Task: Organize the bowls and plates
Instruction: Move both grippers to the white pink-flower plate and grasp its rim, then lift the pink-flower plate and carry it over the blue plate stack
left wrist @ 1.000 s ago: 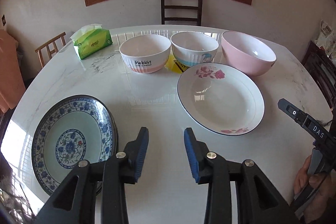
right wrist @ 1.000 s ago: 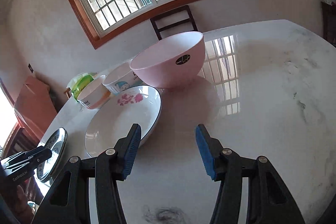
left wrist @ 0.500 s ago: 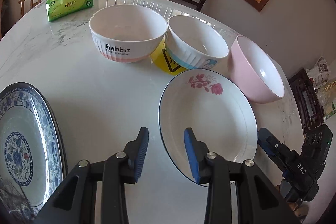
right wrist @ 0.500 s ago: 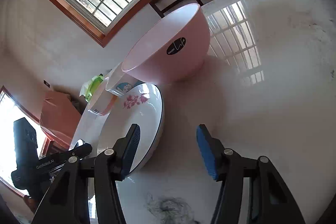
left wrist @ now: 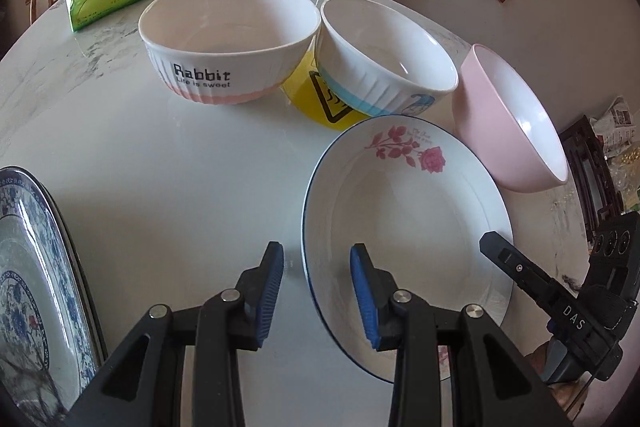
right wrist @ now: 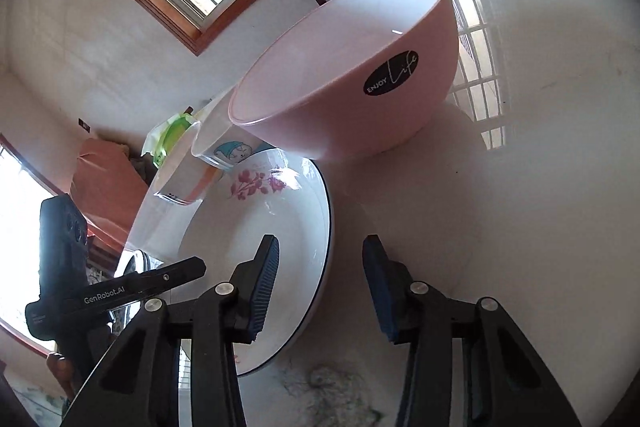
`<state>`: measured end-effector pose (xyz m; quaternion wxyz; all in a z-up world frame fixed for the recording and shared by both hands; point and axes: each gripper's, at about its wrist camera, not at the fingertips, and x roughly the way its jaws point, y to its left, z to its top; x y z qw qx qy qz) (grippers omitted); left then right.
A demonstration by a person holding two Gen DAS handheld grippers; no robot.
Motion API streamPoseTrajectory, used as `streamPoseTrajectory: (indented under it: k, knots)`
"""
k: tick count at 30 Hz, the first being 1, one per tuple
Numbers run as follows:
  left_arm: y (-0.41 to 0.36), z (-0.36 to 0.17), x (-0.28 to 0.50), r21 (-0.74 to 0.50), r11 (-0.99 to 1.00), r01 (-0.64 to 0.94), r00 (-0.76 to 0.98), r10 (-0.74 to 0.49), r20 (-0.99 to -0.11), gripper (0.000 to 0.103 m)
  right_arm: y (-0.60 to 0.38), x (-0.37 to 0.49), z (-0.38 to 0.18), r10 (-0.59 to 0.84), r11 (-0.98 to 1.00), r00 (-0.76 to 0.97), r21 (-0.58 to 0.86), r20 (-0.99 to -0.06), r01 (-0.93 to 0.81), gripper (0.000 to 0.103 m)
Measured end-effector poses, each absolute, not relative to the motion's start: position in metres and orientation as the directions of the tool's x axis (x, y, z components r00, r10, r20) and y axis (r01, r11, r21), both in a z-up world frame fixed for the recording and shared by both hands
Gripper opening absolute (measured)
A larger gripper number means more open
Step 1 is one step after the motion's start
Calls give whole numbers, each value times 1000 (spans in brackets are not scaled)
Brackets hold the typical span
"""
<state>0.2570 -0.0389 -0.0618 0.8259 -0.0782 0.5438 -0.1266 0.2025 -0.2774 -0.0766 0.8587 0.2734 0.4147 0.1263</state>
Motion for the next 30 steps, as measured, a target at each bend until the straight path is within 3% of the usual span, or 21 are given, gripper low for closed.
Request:
streamPoseTrajectory:
  k: [1, 4, 5, 18, 30]
  knots:
    - [-41, -62, 256, -271, 954, 128, 376, -300, -877, 18, -276, 205, -77, 448, 819, 616, 573, -648, 8, 34]
    - [-46, -61, 253, -245, 964, 100, 378, -264, -887, 18, -273, 212, -81, 460, 818, 586, 575, -667, 12, 14]
    - [-47, -61, 250, -243, 965, 94, 378, -261, -889, 18, -272, 213, -80, 463, 820, 579, 573, -671, 7, 13]
    - [-49, -44, 188, -212, 972, 98, 434, -233, -870, 17, -267, 173, -75, 464, 827, 575, 562, -674, -9, 12]
    - [27, -15, 132, -248, 969, 4, 475, -220, -852, 17, -230, 129, -45, 511, 814, 574, 574, -640, -84, 12]
